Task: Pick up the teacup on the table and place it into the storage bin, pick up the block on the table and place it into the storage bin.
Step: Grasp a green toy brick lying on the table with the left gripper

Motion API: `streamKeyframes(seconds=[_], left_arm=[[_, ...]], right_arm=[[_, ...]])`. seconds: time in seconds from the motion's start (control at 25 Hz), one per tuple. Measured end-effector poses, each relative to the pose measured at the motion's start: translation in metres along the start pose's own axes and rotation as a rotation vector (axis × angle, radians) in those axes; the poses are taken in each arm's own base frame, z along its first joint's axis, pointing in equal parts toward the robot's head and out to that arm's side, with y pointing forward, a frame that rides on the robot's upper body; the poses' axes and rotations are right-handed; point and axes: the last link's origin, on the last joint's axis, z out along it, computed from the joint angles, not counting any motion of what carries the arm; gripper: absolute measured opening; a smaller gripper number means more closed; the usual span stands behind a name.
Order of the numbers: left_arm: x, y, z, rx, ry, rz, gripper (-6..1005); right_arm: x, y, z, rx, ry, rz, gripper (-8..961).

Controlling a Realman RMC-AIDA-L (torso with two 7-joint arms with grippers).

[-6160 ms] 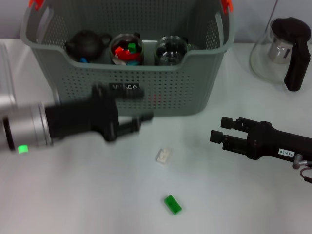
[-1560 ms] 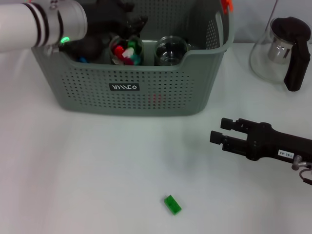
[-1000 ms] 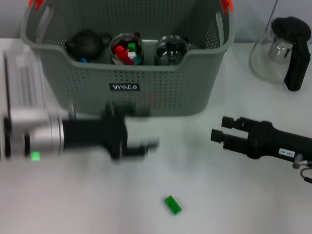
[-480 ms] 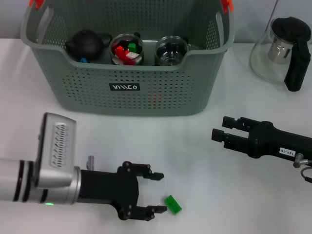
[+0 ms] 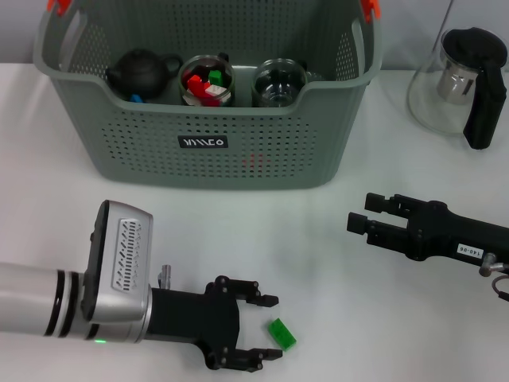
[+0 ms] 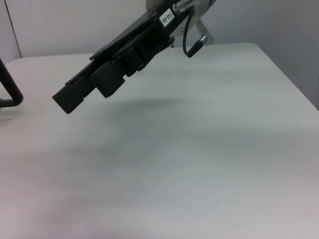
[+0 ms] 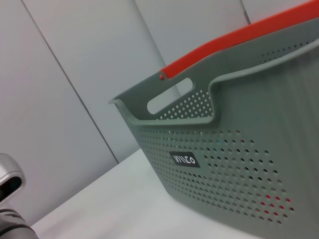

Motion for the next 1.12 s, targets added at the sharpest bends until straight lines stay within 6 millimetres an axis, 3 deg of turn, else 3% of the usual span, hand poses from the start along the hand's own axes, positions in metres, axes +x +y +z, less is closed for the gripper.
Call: streamKeyframes(seconds=[0.64,0.88,1.12], left_arm=[[0.001,-0.002,0.01,-0.021,-0.018,0.0,686],[0.004,-0.004,0.012,-0.017,-0.015,0.007,622],[0.005,-0.007,0.013,-0.012,-0.023,0.015,404]], right_arm=[[-0.001,0.0,0.001,-0.004,-0.001,-0.002,715],[0.0,0.0,0.0,-0.001,0.0,0.0,715],[0.0,0.0,-0.001,0.002,0.0,0.0,715]])
